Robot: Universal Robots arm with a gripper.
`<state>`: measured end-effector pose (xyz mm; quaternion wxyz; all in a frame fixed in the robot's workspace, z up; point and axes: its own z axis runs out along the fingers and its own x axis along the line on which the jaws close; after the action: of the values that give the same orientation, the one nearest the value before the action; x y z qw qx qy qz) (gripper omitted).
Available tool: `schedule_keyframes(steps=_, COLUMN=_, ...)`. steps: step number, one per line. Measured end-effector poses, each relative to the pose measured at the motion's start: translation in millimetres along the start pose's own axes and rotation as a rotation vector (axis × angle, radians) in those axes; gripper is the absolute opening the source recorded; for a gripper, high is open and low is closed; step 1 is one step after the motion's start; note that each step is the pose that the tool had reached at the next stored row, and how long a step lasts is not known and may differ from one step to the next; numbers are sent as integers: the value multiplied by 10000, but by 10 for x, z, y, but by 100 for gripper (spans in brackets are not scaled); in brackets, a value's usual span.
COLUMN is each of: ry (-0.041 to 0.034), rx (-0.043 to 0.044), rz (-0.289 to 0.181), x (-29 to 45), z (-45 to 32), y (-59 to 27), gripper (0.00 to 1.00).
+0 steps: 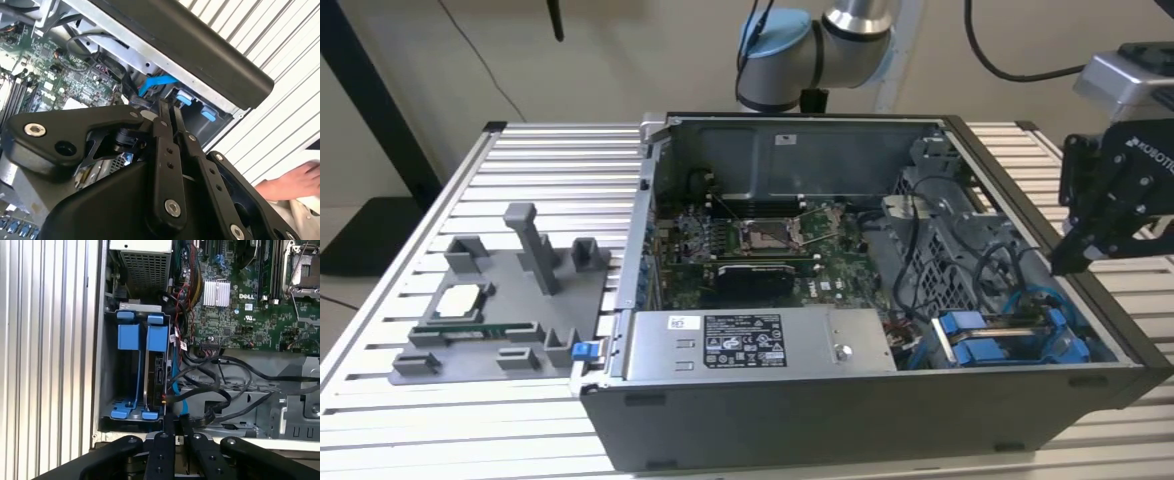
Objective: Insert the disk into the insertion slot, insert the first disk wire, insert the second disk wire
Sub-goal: 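Insert the second disk wire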
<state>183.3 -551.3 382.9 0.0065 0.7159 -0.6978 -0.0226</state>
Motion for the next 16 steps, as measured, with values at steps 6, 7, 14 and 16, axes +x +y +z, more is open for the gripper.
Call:
schedule_keyframes(steps=6, ry=-19, rx=1, rz=21, x=-13, z=-66, y=136, gripper=0)
schedule_keyframes(steps=7, ry=-22, rx=2, rz=23, x=-15, z=-76, y=158, gripper=0)
schedule_keyframes(steps=14, ry=-36, rx=2, rz=36, x=-22, z=-95, y=327, gripper=0)
schedule_keyframes(steps=16, ry=-34, rx=4, rz=35, x=-24, z=-93, y=388, gripper=0)
